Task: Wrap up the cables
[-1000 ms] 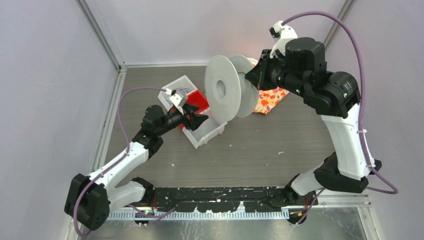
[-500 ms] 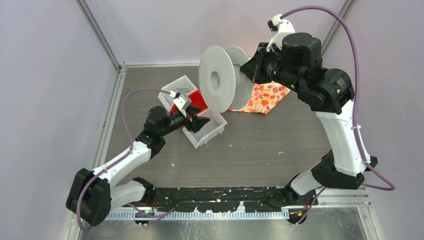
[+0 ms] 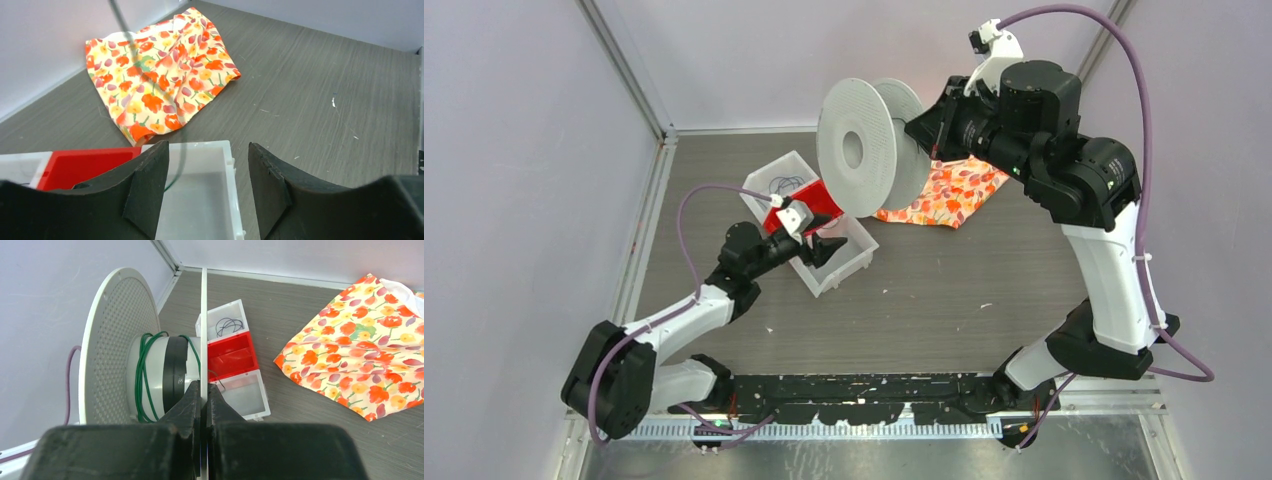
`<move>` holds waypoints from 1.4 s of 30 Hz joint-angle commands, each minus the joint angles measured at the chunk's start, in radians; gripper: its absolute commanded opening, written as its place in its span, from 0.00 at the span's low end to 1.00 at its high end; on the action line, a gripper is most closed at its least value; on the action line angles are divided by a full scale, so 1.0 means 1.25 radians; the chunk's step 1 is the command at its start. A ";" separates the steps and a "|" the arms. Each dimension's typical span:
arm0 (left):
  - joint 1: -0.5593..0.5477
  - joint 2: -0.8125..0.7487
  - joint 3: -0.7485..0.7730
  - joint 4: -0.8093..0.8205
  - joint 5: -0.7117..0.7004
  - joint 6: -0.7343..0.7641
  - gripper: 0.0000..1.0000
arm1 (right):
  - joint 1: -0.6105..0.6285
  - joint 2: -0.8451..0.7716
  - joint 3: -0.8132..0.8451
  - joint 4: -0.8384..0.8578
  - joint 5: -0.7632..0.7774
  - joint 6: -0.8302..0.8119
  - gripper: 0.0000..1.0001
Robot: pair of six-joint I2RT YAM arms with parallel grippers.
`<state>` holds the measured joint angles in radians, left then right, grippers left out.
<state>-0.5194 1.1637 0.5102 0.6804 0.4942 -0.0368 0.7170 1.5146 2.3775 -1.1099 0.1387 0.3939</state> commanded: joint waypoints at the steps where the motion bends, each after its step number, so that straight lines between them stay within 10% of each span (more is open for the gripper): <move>1: -0.009 0.018 0.002 0.098 -0.029 0.074 0.60 | 0.001 -0.005 0.039 0.106 -0.016 0.016 0.00; 28: -0.068 0.165 0.033 0.202 -0.023 0.218 0.58 | 0.001 -0.031 0.023 0.109 -0.022 0.017 0.00; 34: -0.069 0.201 0.052 0.230 -0.020 0.185 0.08 | 0.000 -0.045 0.014 0.109 -0.013 0.016 0.00; 42: -0.072 0.212 0.060 0.236 0.005 0.175 0.22 | 0.001 -0.048 0.011 0.106 -0.008 0.013 0.00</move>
<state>-0.6022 1.4315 0.5552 0.8951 0.4797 0.1833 0.7170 1.4998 2.3783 -1.0992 0.1257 0.3954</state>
